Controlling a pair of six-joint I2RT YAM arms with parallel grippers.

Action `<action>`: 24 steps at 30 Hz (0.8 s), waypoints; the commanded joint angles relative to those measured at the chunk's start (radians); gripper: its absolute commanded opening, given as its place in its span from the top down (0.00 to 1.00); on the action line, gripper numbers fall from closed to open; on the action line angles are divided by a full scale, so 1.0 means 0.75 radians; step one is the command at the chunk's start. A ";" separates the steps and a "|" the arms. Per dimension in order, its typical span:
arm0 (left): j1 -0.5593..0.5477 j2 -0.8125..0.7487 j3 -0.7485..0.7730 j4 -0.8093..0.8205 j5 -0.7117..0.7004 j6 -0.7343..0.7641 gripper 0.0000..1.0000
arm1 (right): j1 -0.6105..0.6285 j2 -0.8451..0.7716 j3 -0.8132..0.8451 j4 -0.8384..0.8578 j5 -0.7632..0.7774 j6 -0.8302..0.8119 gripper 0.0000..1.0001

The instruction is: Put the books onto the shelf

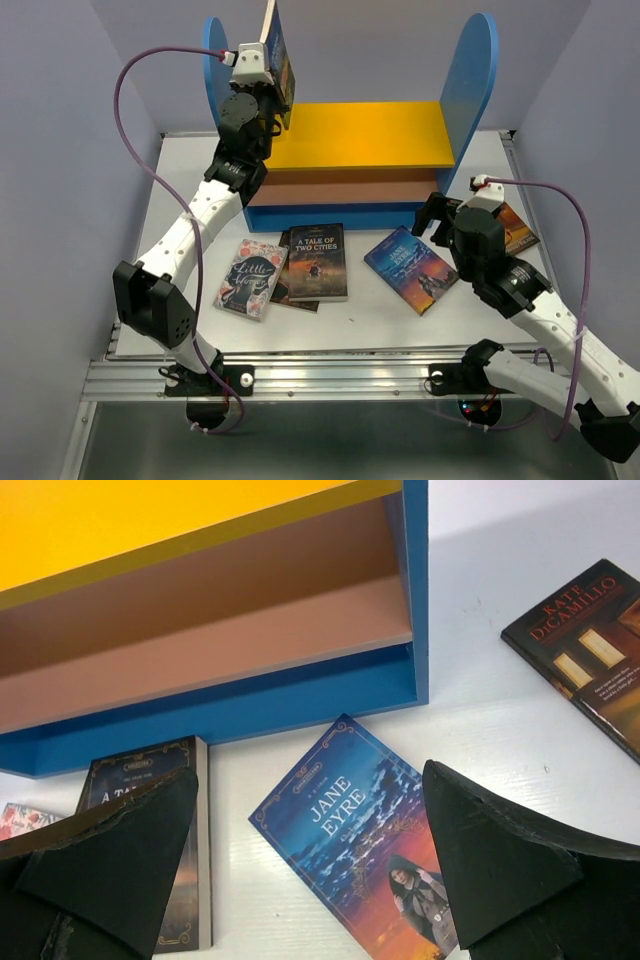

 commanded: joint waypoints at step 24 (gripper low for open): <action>-0.116 -0.232 -0.188 -0.138 -0.455 0.015 1.00 | 0.006 -0.062 -0.021 0.094 -0.051 -0.052 0.00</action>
